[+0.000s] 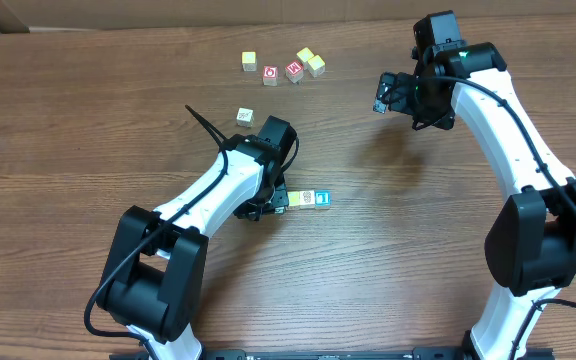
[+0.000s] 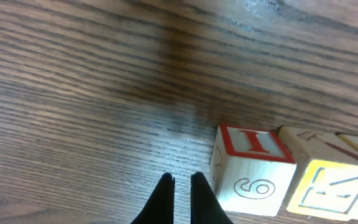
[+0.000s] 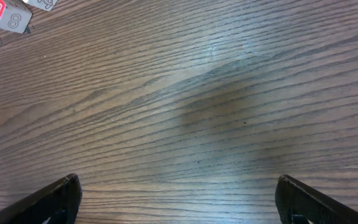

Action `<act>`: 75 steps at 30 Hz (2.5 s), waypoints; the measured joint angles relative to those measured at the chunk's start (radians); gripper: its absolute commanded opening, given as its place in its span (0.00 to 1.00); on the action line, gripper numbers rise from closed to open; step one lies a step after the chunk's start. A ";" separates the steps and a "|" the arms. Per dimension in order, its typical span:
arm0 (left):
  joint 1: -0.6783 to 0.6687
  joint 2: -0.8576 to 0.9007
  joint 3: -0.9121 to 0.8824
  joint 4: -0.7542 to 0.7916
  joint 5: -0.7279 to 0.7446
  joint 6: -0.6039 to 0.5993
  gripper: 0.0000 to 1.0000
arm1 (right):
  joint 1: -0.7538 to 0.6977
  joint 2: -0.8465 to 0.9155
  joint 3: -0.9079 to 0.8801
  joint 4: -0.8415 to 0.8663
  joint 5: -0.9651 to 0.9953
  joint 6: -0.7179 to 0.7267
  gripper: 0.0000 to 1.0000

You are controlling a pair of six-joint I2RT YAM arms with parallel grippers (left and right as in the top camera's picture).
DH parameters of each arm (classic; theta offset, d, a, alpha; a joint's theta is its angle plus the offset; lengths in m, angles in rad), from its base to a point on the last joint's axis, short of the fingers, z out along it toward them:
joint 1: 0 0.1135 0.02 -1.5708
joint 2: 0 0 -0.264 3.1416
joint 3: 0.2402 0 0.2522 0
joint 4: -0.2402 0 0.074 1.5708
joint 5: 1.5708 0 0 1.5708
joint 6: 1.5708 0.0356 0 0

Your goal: Flip 5 blocks

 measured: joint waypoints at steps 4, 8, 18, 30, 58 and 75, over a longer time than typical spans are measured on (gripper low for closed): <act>0.000 0.000 0.000 0.014 0.000 0.000 0.04 | 0.000 0.000 0.000 0.000 0.000 0.000 1.00; 0.000 0.000 -0.001 0.025 0.000 0.000 0.04 | 0.000 0.000 0.000 0.000 0.000 0.000 1.00; 0.000 0.000 -0.001 0.037 0.000 -0.003 0.04 | 0.000 0.000 0.000 0.000 0.000 0.000 1.00; 0.000 0.000 -0.001 0.063 0.000 -0.004 0.04 | 0.000 0.000 0.000 0.000 0.000 0.000 1.00; 0.169 0.000 0.341 0.004 -0.024 0.215 0.79 | 0.000 0.000 0.000 0.000 0.000 0.000 1.00; 0.218 0.154 0.341 0.274 -0.040 0.449 0.68 | 0.000 0.000 0.000 0.000 0.000 0.000 1.00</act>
